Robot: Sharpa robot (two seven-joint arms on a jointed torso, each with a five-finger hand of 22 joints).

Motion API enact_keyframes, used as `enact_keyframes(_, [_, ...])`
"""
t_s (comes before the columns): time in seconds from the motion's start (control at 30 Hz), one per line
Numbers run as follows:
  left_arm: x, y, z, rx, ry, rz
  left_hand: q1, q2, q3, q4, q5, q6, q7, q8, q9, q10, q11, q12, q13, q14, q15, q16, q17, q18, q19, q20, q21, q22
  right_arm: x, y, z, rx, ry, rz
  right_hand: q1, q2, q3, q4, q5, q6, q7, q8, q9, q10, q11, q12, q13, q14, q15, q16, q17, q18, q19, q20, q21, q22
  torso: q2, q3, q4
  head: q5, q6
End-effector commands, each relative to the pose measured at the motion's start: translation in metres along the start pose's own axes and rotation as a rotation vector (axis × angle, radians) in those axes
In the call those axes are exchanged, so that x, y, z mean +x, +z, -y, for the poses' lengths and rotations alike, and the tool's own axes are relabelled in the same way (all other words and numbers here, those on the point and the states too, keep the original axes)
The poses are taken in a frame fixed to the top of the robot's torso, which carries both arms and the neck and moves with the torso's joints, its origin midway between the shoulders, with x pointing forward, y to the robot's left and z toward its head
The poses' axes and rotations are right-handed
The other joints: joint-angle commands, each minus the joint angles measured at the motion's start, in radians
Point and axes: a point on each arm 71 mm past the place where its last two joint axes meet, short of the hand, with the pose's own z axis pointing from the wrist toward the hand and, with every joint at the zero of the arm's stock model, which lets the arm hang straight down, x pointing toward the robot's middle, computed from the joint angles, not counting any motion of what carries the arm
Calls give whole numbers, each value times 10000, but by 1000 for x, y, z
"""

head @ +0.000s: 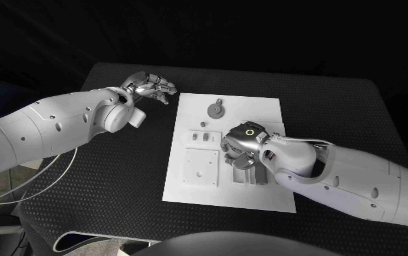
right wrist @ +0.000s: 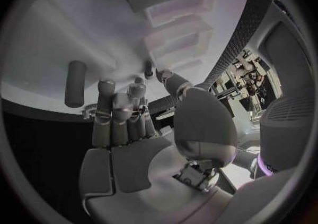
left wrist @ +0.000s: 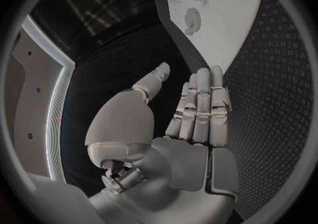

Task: Assemble the parts on the task board

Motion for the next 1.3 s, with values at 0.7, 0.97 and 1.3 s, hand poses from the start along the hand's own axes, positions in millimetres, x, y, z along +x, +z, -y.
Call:
enact_keyframes(0.7, [2,0,1,61,25,-154,54,39,-37,-18,-62,34,18,35,-12,-49,-14,-13,14,67,33,44,15,177,70,-15,-51,-16,8,0,1,-53,195,-836,689,1941,112,-1094,42,653,-148,317,184,-142,-189,590,-310,42,-144,277,26,157,-153,-83,254,205,1,2,3,-22,-42])
enact_keyframes(0.97, [1,0,1,43,36,-143,58,38,-35,-20,-62,35,18,37,-13,-52,-14,-13,14,66,33,44,15,178,70,-15,-51,-16,10,0,5,140,176,-925,577,1532,598,-975,41,367,-44,94,74,-257,-88,692,-472,-40,-52,285,2,157,-189,-9,266,186,-3,4,-1,-13,-56])
enact_keyframes(1.3, [1,0,1,12,37,-141,58,34,-36,-20,-62,32,19,36,-14,-56,-12,-14,14,66,34,43,15,178,69,-13,-51,-16,13,1,10,266,71,-1141,292,805,804,-525,39,68,61,-92,-21,-411,10,801,-611,-118,40,272,-31,157,-184,26,241,156,-3,-1,2,-18,-61])
